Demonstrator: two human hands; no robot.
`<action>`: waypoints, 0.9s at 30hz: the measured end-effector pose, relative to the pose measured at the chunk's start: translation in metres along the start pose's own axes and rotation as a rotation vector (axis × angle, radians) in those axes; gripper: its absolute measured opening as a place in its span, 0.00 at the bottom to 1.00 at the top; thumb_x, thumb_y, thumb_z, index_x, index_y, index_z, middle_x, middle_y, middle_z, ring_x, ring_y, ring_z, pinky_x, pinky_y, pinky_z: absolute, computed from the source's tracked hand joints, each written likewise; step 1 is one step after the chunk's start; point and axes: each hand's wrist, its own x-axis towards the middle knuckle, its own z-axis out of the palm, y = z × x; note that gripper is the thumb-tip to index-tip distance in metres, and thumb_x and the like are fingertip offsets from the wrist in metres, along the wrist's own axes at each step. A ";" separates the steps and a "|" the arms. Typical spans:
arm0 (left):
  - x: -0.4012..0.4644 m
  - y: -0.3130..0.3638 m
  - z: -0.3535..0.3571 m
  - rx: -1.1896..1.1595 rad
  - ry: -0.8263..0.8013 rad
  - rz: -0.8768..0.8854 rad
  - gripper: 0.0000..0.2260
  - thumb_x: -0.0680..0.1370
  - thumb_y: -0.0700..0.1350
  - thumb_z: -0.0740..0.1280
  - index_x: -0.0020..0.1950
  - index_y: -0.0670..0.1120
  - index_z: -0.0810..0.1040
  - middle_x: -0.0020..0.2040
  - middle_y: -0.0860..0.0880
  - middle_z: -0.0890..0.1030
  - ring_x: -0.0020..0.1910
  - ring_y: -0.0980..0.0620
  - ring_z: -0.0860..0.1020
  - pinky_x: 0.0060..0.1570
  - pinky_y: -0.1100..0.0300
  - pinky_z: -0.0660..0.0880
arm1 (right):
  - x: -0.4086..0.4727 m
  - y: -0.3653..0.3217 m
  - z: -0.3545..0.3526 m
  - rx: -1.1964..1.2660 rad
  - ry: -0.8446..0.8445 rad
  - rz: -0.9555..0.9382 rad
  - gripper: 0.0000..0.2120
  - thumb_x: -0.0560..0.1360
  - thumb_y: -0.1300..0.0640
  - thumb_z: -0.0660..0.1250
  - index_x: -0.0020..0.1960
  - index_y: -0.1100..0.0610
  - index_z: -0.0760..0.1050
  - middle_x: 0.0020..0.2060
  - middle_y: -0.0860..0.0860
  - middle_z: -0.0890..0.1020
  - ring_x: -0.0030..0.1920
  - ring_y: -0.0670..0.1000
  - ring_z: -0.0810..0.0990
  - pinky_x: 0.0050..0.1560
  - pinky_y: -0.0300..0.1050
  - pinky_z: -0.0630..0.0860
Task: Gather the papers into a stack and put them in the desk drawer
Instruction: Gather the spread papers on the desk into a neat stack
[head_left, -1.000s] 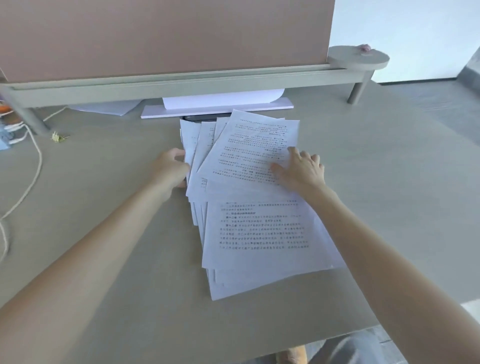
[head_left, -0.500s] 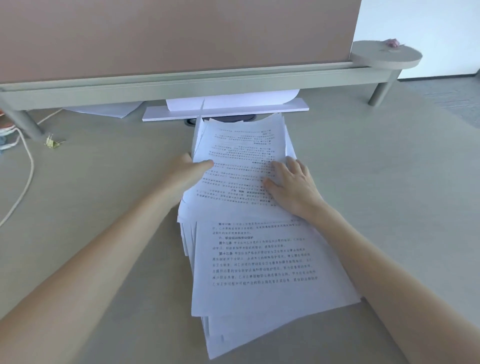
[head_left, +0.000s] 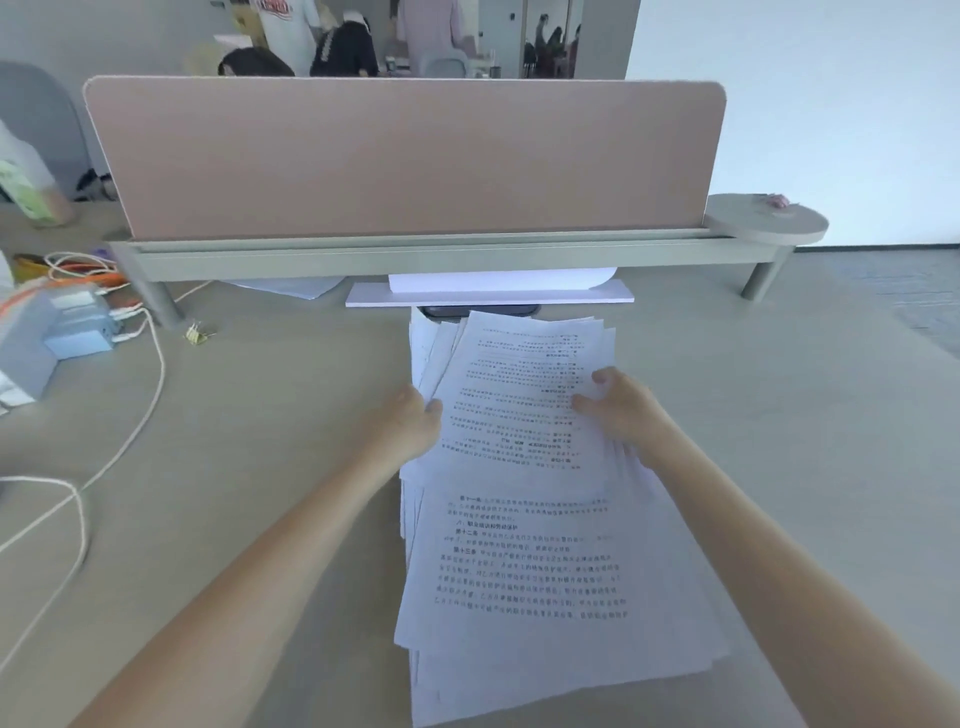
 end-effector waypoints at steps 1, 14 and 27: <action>-0.001 0.003 0.000 0.003 -0.003 -0.002 0.20 0.83 0.50 0.55 0.52 0.33 0.74 0.38 0.39 0.76 0.36 0.41 0.75 0.36 0.57 0.65 | -0.001 -0.002 -0.002 0.059 -0.013 0.008 0.31 0.79 0.54 0.67 0.78 0.61 0.62 0.71 0.58 0.73 0.72 0.60 0.72 0.68 0.52 0.72; -0.014 0.010 -0.011 -0.002 -0.034 -0.069 0.06 0.81 0.36 0.53 0.45 0.40 0.65 0.39 0.48 0.66 0.44 0.45 0.67 0.35 0.58 0.63 | 0.003 0.012 -0.004 0.211 -0.015 0.007 0.15 0.73 0.56 0.64 0.56 0.62 0.79 0.55 0.57 0.85 0.56 0.61 0.83 0.60 0.57 0.81; 0.000 0.001 -0.017 -0.336 -0.097 -0.130 0.11 0.77 0.34 0.54 0.47 0.38 0.76 0.43 0.42 0.78 0.33 0.46 0.77 0.19 0.63 0.72 | 0.031 0.019 0.019 0.363 -0.105 -0.021 0.24 0.67 0.55 0.67 0.63 0.55 0.77 0.55 0.55 0.85 0.56 0.60 0.84 0.58 0.61 0.82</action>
